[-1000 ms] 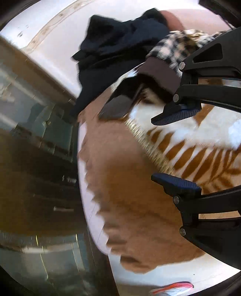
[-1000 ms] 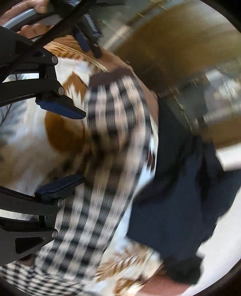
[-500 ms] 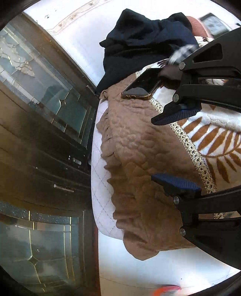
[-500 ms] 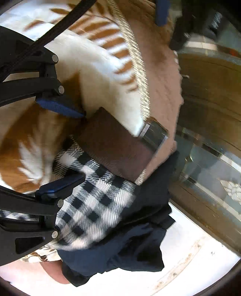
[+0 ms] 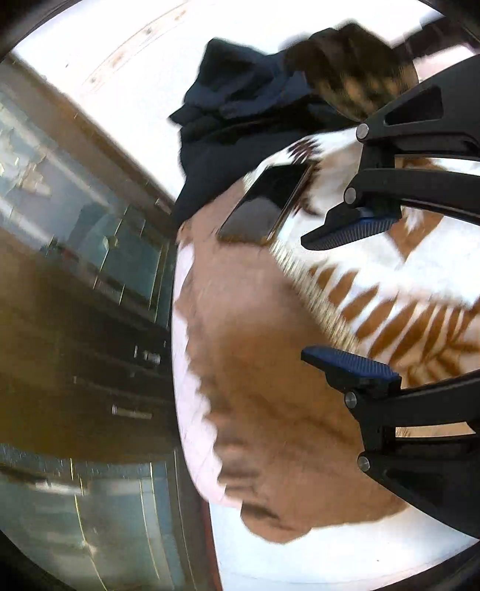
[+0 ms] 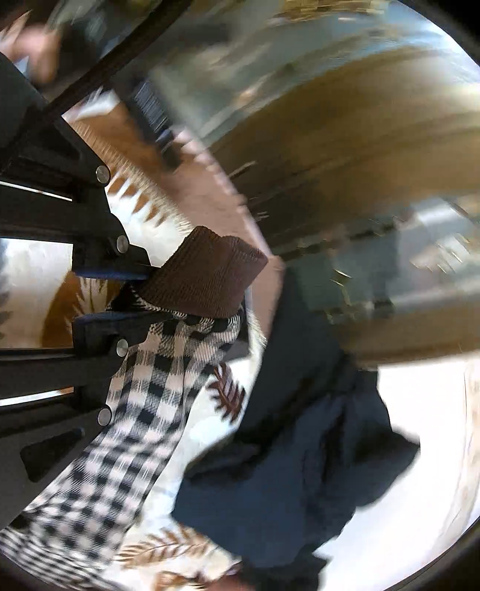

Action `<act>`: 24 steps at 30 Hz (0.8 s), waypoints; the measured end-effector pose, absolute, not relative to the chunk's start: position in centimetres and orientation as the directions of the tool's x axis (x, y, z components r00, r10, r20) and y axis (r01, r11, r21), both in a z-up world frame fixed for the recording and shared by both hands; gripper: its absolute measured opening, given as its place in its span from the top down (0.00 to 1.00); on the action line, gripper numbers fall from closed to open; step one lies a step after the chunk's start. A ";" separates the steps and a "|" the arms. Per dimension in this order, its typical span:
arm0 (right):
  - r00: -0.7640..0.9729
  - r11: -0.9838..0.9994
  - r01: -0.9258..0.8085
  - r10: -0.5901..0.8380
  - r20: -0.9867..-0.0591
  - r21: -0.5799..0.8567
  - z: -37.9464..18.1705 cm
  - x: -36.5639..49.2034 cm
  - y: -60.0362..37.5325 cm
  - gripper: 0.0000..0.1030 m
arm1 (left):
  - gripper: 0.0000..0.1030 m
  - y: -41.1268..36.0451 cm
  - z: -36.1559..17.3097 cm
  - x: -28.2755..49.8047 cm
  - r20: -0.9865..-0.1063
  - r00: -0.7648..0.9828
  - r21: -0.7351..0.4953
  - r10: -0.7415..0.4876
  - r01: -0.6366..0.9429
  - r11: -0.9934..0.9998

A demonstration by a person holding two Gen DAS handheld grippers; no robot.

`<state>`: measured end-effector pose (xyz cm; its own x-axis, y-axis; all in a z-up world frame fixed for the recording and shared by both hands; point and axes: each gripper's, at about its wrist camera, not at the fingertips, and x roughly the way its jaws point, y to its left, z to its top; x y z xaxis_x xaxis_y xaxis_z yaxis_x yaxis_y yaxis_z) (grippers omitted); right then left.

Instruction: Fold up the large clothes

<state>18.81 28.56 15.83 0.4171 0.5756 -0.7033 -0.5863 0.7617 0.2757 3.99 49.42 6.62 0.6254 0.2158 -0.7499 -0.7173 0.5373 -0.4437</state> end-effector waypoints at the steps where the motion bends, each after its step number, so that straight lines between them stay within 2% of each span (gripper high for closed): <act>1: 0.431 0.772 -0.558 0.583 -0.689 0.304 16.7 19.1 26.8 0.86 | 0.49 48.7 6.7 4.4 -0.745 0.637 -0.451 0.197 -0.700 0.554; 5: 0.502 0.822 -0.435 0.560 -0.659 0.368 18.8 19.8 19.1 0.86 | 0.49 45.7 7.3 6.0 -0.730 0.665 -0.453 0.158 -0.644 0.617; 10: 0.596 0.893 -0.237 0.445 -0.668 0.383 19.0 19.4 7.0 0.86 | 0.49 39.9 7.9 8.4 -0.710 0.700 -0.443 0.074 -0.526 0.726; 18: 0.606 0.918 0.072 0.271 -0.748 0.391 14.1 17.0 -9.6 0.86 | 0.49 28.1 8.3 11.6 -0.703 0.703 -0.415 -0.111 -0.278 0.866; 24: 0.587 0.909 0.215 0.173 -0.791 0.358 10.8 14.3 -18.3 0.86 | 0.48 20.7 7.5 12.4 -0.704 0.679 -0.396 -0.208 -0.131 0.909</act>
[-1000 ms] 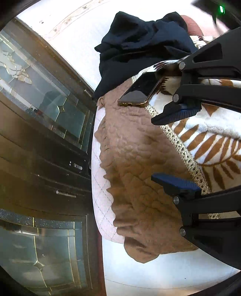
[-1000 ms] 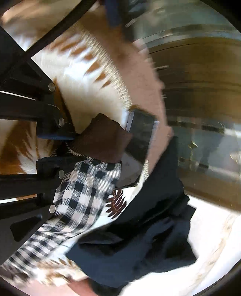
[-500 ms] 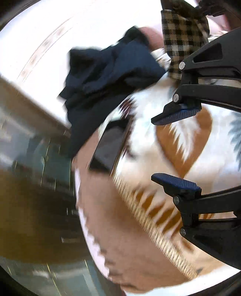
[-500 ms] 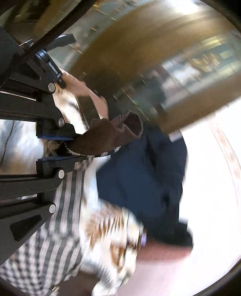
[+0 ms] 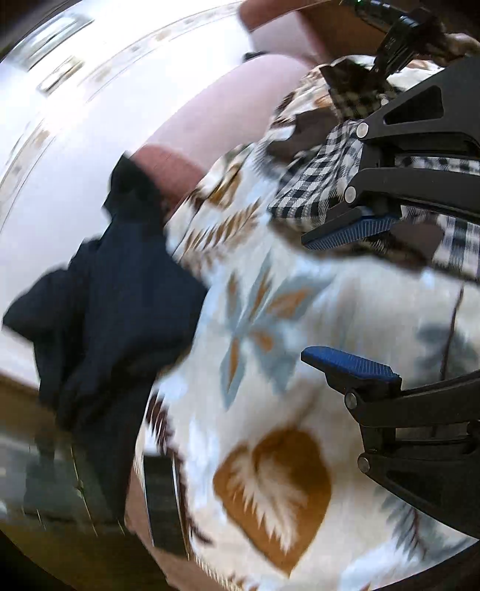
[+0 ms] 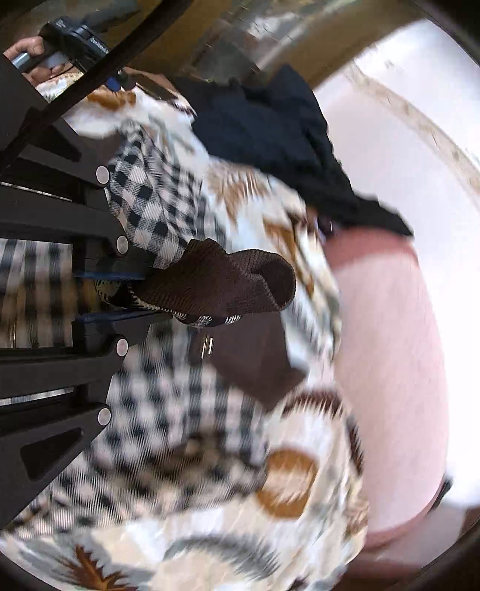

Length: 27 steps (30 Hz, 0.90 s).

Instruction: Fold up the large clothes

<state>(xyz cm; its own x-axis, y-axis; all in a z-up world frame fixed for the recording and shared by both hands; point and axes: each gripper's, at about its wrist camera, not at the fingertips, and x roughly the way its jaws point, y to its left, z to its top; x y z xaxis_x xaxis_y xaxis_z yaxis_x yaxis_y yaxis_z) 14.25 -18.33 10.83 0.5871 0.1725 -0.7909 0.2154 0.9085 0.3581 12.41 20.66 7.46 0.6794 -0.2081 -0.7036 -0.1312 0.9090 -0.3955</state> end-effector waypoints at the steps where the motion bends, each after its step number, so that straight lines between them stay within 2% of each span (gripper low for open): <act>1: 0.584 0.905 0.240 0.156 -0.797 0.352 10.2 13.7 -19.8 0.86 | 0.47 19.6 7.3 12.5 -0.705 0.675 -0.387 -0.216 -0.112 0.915; 5: 0.569 0.881 0.300 0.143 -0.810 0.366 8.3 12.2 -23.2 0.86 | 0.47 15.3 6.4 13.0 -0.725 0.646 -0.339 -0.239 -0.033 0.940; 10: 0.558 0.845 0.374 0.124 -0.820 0.383 6.2 9.8 -26.9 0.86 | 0.47 13.0 4.9 13.7 -0.755 0.606 -0.334 -0.250 -0.029 0.942; 12: 0.553 0.826 0.403 0.122 -0.824 0.393 5.8 8.7 -28.2 0.85 | 0.47 12.4 3.9 14.1 -0.789 0.570 -0.305 -0.229 -0.039 0.952; 15: 0.562 0.797 0.449 0.099 -0.821 0.404 6.2 6.6 -30.0 0.78 | 0.47 11.4 2.1 14.3 -0.838 0.513 -0.234 -0.184 -0.033 0.972; 19: 0.589 0.795 0.478 0.024 -0.808 0.373 8.2 4.4 -31.8 0.75 | 0.47 10.2 2.0 13.5 -0.838 0.534 -0.145 -0.117 -0.011 0.989; 23: 0.633 0.842 0.406 0.021 -0.774 0.355 10.8 4.6 -30.8 0.75 | 0.47 9.9 2.0 13.1 -0.836 0.539 -0.133 -0.104 -0.014 0.991; 27: 0.624 0.886 0.241 0.171 -0.762 0.396 10.9 7.5 -27.3 0.75 | 0.47 9.9 1.9 13.0 -0.835 0.540 -0.130 -0.103 -0.013 0.991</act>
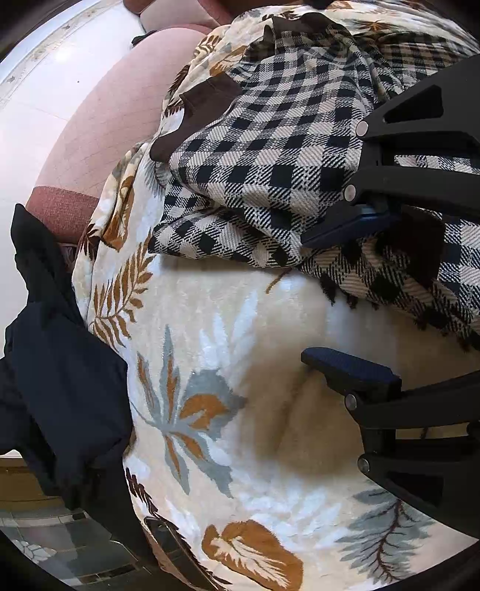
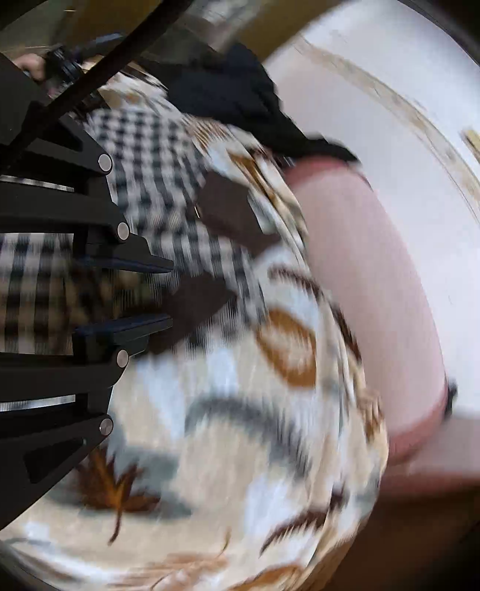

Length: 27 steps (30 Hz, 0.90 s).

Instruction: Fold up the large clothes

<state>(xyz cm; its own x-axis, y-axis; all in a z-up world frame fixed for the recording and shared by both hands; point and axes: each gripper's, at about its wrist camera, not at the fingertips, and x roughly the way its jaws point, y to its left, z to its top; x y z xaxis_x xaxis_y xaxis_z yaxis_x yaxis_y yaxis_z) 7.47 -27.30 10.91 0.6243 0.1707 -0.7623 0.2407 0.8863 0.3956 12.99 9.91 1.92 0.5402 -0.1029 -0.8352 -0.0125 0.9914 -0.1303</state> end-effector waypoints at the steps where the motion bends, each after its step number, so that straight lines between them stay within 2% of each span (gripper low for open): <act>1: 0.599 0.890 0.213 0.207 -0.773 0.403 10.1 8.4 -26.5 0.76 | 0.47 9.9 1.9 12.9 -0.834 0.542 -0.126 -0.100 -0.011 0.992; 4: 0.526 0.910 0.259 0.148 -0.837 0.324 6.8 11.3 -26.0 0.76 | 0.47 9.8 2.0 12.7 -0.832 0.548 -0.105 -0.088 -0.001 0.994; 5: 0.518 0.914 0.280 0.116 -0.848 0.295 6.2 11.6 -26.2 0.79 | 0.47 9.7 2.0 12.6 -0.831 0.549 -0.102 -0.087 0.004 0.995; 6: 0.494 0.918 0.336 0.019 -0.869 0.210 5.4 11.9 -27.2 0.82 | 0.46 9.6 2.0 12.5 -0.832 0.548 -0.100 -0.090 0.012 0.995; 7: 0.476 0.915 0.370 -0.034 -0.879 0.164 5.1 11.9 -28.0 0.97 | 0.46 9.6 1.9 12.4 -0.833 0.545 -0.101 -0.095 0.020 0.995; 9: 0.457 0.885 0.455 -0.143 -0.878 0.093 5.5 10.8 -30.0 1.00 | 0.46 9.4 1.8 12.4 -0.830 0.550 -0.090 -0.088 0.024 0.996; 10: 0.463 0.877 0.472 -0.160 -0.872 0.089 6.0 10.2 -30.6 0.97 | 0.46 9.4 1.8 12.4 -0.830 0.551 -0.086 -0.085 0.023 0.996; 12: 0.504 0.870 0.475 -0.147 -0.851 0.131 7.7 7.7 -32.1 0.81 | 0.43 9.5 1.7 12.5 -0.831 0.550 -0.091 -0.085 0.015 0.996; 13: 0.521 0.874 0.462 -0.132 -0.844 0.149 8.4 6.4 -32.7 0.68 | 0.43 9.5 1.7 12.5 -0.831 0.549 -0.098 -0.087 0.010 0.995; 14: 0.529 0.882 0.446 -0.120 -0.840 0.155 9.0 5.1 -33.1 0.60 | 0.42 9.6 1.6 12.6 -0.832 0.548 -0.106 -0.091 0.005 0.994; 18: 0.508 0.926 0.357 -0.079 -0.858 0.126 8.7 2.9 -31.9 0.58 | 0.42 9.9 1.6 12.7 -0.832 0.544 -0.136 -0.110 -0.009 0.991; 22: 0.478 0.974 0.222 -0.067 -0.876 0.047 6.2 2.6 -28.2 0.51 | 0.42 10.3 2.4 12.1 -0.825 0.547 -0.173 -0.140 -0.010 0.985; 24: 0.477 0.981 0.195 -0.105 -0.873 -0.011 5.3 3.6 -26.6 0.46 | 0.42 10.5 3.2 11.5 -0.806 0.569 -0.199 -0.163 -0.001 0.980; 25: 0.479 0.981 0.192 -0.107 -0.871 -0.015 5.0 4.0 -26.4 0.42 | 0.42 10.5 3.7 11.3 -0.793 0.584 -0.209 -0.173 0.006 0.978; 27: 0.482 0.980 0.200 -0.076 -0.873 0.025 4.3 5.4 -26.4 0.40 | 0.42 10.5 4.6 11.0 -0.770 0.613 -0.215 -0.177 0.011 0.977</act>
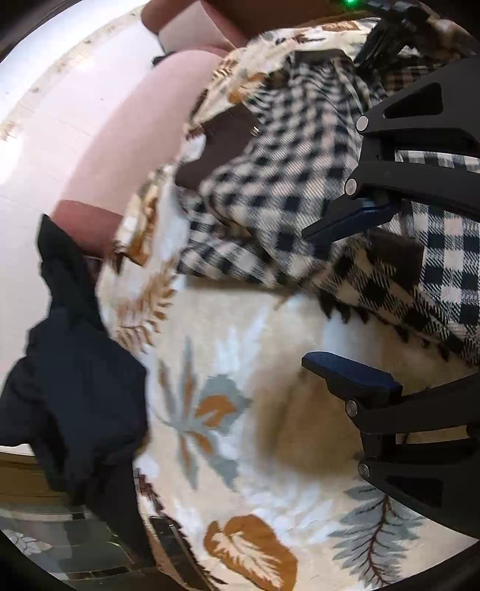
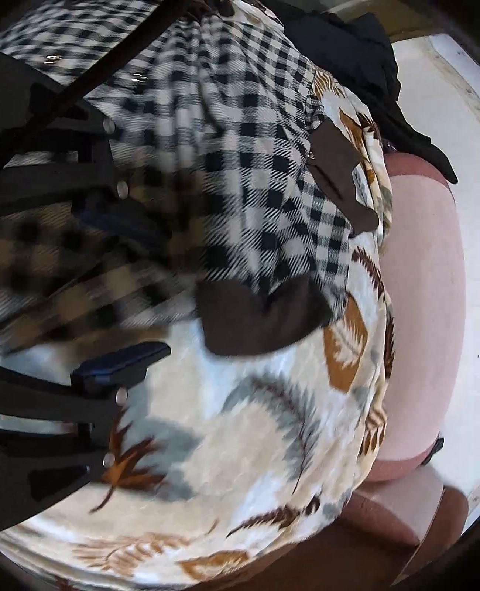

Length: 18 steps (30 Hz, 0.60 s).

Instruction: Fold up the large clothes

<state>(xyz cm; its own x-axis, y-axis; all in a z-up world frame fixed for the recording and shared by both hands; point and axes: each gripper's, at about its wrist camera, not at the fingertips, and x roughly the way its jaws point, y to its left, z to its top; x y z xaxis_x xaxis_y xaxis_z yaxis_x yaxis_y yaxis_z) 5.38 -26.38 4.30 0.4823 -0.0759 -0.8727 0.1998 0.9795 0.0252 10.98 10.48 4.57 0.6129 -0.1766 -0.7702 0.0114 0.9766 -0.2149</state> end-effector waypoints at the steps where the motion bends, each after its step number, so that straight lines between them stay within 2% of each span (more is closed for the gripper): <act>1: 0.484 0.974 0.215 -0.041 -0.874 0.074 4.0 6.1 -26.7 0.40 | 0.42 10.5 4.9 10.9 -0.762 0.625 -0.212 -0.171 0.009 0.977; 3: 0.484 0.955 0.264 -0.008 -0.875 0.138 3.6 6.6 -27.5 0.54 | 0.42 10.5 5.2 11.0 -0.759 0.632 -0.211 -0.157 -0.009 0.978; 4: 0.484 0.948 0.281 -0.004 -0.875 0.152 3.7 6.6 -28.0 0.72 | 0.42 10.6 5.2 11.2 -0.761 0.629 -0.213 -0.156 -0.016 0.977; 5: 0.490 0.939 0.291 0.017 -0.872 0.182 4.0 6.4 -28.6 0.86 | 0.42 10.7 5.1 11.4 -0.765 0.625 -0.217 -0.154 -0.025 0.976; 7: 0.515 0.921 0.317 0.031 -0.857 0.224 4.6 5.4 -30.2 0.91 | 0.42 10.8 4.7 11.7 -0.770 0.621 -0.213 -0.143 -0.040 0.976; 9: 0.521 0.915 0.355 -0.022 -0.853 0.193 5.2 4.6 -31.2 0.95 | 0.42 10.8 4.2 12.1 -0.779 0.614 -0.198 -0.127 -0.050 0.979; 10: 0.522 0.909 0.378 -0.053 -0.851 0.176 5.5 4.2 -31.8 1.00 | 0.42 10.6 3.9 12.2 -0.785 0.607 -0.191 -0.122 -0.051 0.980; 11: 0.510 0.899 0.420 -0.123 -0.851 0.122 5.8 3.9 -32.3 1.00 | 0.42 10.4 3.6 12.3 -0.791 0.601 -0.184 -0.118 -0.050 0.982; 14: 0.486 0.838 0.536 -0.209 -0.848 0.101 6.1 2.5 -36.1 1.00 | 0.42 9.7 2.6 12.5 -0.809 0.579 -0.152 -0.102 -0.039 0.988; 16: 0.456 0.811 0.578 -0.236 -0.858 0.084 5.9 2.0 -38.1 1.00 | 0.42 9.4 2.2 12.6 -0.816 0.571 -0.135 -0.089 -0.038 0.990; 18: 0.494 0.813 0.562 -0.183 -0.850 0.151 6.6 1.1 -38.9 1.00 | 0.42 9.4 2.3 12.5 -0.817 0.569 -0.141 -0.091 -0.045 0.989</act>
<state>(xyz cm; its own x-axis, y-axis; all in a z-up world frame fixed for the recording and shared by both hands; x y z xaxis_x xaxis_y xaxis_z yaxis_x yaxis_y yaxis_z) 1.11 -38.92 6.63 0.4944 -0.1834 -0.8497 0.5616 0.8135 0.1512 12.54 9.38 2.34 0.5691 -0.0909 -0.8172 -0.0445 0.9890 -0.1410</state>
